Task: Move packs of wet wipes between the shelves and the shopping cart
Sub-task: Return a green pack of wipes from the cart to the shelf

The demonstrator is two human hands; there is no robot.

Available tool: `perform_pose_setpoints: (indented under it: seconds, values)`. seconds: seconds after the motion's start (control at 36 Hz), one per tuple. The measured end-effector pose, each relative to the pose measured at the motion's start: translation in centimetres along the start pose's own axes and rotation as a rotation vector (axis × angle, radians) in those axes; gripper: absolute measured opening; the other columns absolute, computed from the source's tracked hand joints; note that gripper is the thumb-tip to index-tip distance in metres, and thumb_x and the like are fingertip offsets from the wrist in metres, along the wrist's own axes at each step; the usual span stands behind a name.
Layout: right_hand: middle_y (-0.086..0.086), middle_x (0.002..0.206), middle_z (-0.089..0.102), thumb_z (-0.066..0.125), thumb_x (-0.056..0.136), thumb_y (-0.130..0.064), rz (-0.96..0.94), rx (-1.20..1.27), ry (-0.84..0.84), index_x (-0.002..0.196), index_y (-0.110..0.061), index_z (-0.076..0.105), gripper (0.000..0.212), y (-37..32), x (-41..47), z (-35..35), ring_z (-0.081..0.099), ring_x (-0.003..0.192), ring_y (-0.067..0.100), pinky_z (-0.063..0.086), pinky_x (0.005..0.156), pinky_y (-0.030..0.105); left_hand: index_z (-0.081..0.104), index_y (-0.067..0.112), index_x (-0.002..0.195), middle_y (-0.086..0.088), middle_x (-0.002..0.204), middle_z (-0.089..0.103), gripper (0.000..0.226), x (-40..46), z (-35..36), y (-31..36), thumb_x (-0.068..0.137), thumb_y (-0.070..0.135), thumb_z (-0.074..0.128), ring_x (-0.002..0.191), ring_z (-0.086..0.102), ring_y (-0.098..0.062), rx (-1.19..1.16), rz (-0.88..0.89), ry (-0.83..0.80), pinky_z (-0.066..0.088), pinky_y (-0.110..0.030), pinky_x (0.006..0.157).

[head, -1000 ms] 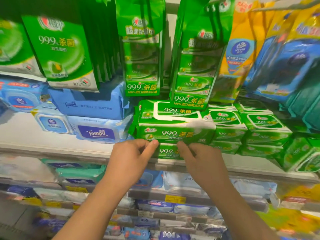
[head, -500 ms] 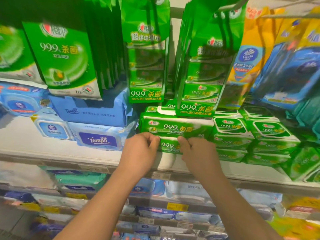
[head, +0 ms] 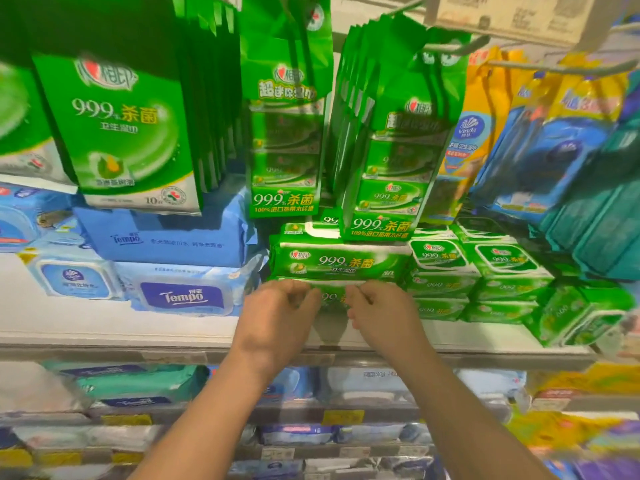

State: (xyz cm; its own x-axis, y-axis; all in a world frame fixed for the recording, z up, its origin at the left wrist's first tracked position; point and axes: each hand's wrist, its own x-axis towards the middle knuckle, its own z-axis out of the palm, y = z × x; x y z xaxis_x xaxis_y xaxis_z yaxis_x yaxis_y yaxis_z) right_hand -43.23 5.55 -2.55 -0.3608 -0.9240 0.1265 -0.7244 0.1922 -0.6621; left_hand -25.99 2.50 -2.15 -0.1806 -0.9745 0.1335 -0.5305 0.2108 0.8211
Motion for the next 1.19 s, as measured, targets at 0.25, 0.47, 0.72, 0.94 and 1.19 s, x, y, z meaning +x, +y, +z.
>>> perform_pose_setpoints:
  seconds: [0.25, 0.47, 0.72, 0.94, 1.19]
  values:
    - [-0.017, 0.083, 0.068, 0.058, 0.098, -0.033, 0.094, 0.101, -0.052, 0.092, -0.028, 0.068, 0.013, -1.5, -3.1, -0.7, 0.061, 0.076, -0.007, 0.042, 0.060, 0.004, 0.072, 0.025, 0.124, 0.006, 0.126, 0.069, 0.037, -1.3, -1.0, -0.2, 0.097, 0.046, 0.061, 0.113, 0.061, -0.009, 0.029, 0.067, -0.086, 0.039, -0.020, 0.091]
    - [-0.020, 0.097, 0.066, 0.060, 0.097, -0.032, 0.091, 0.029, -0.054, 0.104, -0.031, 0.069, 0.011, -2.5, -5.7, -2.5, 0.063, 0.093, 0.000, 0.040, 0.070, 0.002, 0.067, 0.033, 0.129, 0.006, 0.133, 0.062, 0.037, -2.6, -2.3, -0.3, 0.095, 0.049, 0.060, 0.121, 0.056, -0.013, 0.079, 0.109, -0.154, 0.037, -0.023, 0.089]
    - [-0.002, 0.128, 0.064, 0.057, 0.096, -0.047, 0.026, -0.201, -0.109, 0.126, -0.026, 0.064, 0.037, -4.9, -9.6, -8.6, 0.060, 0.117, 0.018, 0.046, 0.096, 0.029, 0.060, 0.029, 0.138, 0.006, 0.140, 0.061, 0.053, -6.8, -5.1, 3.9, 0.093, 0.057, 0.061, 0.125, 0.055, -0.016, 0.232, 0.183, -0.139, 0.044, -0.031, 0.098]
    - [-0.004, 0.119, 0.071, 0.054, 0.096, -0.048, -0.084, -0.341, -0.071, 0.129, -0.028, 0.063, 0.039, -5.4, -15.1, -14.8, 0.067, 0.100, 0.016, 0.050, 0.088, 0.028, 0.048, 0.036, 0.149, 0.010, 0.152, 0.050, 0.071, -13.0, -6.6, 8.4, 0.088, 0.072, 0.056, 0.138, 0.047, -0.015, 0.414, 0.247, -0.083, 0.044, -0.035, 0.105]
    - [0.005, 0.126, 0.064, 0.052, 0.098, -0.048, -0.289, -0.533, -0.121, 0.138, -0.022, 0.055, 0.048, -6.4, -20.7, -17.1, 0.056, 0.121, 0.025, 0.048, 0.094, 0.035, 0.041, 0.039, 0.153, 0.011, 0.158, 0.043, 0.083, -21.5, -9.9, 9.6, 0.083, 0.082, 0.050, 0.147, 0.037, -0.013, 0.537, 0.218, -0.058, 0.039, -0.038, 0.114]
